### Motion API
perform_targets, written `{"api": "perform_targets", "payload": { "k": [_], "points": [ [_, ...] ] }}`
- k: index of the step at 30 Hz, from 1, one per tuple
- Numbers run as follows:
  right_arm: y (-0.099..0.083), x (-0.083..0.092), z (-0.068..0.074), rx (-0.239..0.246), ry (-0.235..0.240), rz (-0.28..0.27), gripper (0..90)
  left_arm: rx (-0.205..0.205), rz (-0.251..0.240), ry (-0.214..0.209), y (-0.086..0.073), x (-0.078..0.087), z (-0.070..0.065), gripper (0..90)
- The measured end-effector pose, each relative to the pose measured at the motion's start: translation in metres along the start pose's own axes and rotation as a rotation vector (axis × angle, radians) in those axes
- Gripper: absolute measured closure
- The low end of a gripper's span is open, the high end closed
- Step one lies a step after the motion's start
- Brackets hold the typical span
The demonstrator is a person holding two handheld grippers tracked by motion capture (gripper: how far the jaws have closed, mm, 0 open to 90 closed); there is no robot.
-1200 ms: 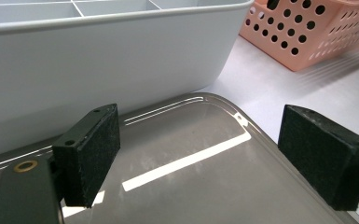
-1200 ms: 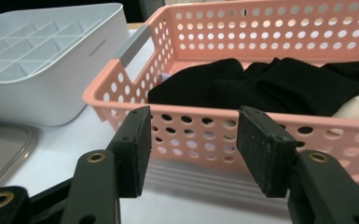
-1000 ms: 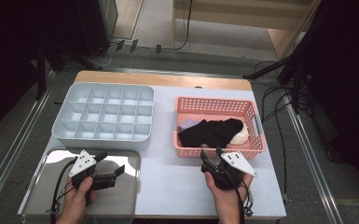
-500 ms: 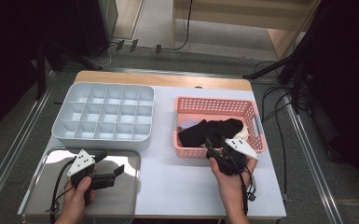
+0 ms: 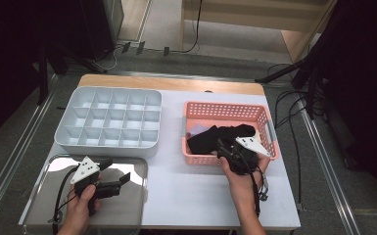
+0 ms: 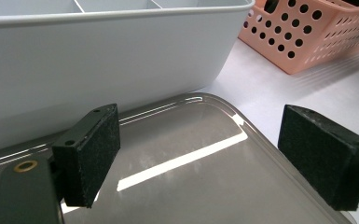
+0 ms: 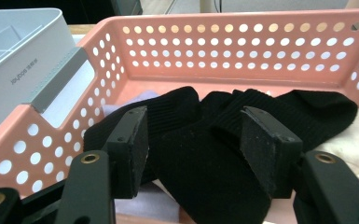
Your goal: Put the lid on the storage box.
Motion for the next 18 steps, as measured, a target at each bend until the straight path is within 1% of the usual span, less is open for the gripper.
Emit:
{"api": "perform_targets", "payload": {
  "k": [4,7,8,9,11,13,14,18],
  "points": [
    [0.002,-0.004,0.002,-0.003,0.001,0.005,43.9,0.005,-0.002,0.001,0.000,0.000,0.001,14.0],
    [0.002,-0.007,0.006,-0.004,0.005,0.018,46.8,0.005,-0.002,0.002,0.000,0.000,0.001,14.0],
    [0.002,-0.008,0.006,0.003,0.002,0.018,48.2,0.005,-0.002,0.001,0.000,0.000,0.001,14.0],
    [0.002,-0.009,0.006,-0.004,-0.004,0.027,49.6,0.005,-0.002,0.002,0.000,0.000,0.001,14.0],
    [0.002,-0.010,0.008,-0.004,-0.001,0.036,51.4,0.005,-0.002,0.002,0.000,0.000,0.001,14.0],
    [0.001,-0.013,0.010,0.007,-0.009,0.056,52.4,0.007,-0.002,0.001,0.000,0.000,0.001,14.0],
    [0.002,-0.014,0.011,0.013,-0.010,0.055,52.6,0.006,-0.002,0.002,0.000,0.000,0.001,14.0],
    [0.002,-0.017,0.014,0.015,-0.021,0.079,52.8,0.008,-0.002,0.002,0.000,0.000,0.001,14.0]
  ]
}}
Point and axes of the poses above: each handheld gripper's, and its own axes: x roughly backward along the jaws, y roughly out of its top, z roughly to its left, the point moved 10 cm from there along -x, roughly forward along the jaws, and after that the axes turned 12 degrees about z, right-handed, at the moved point
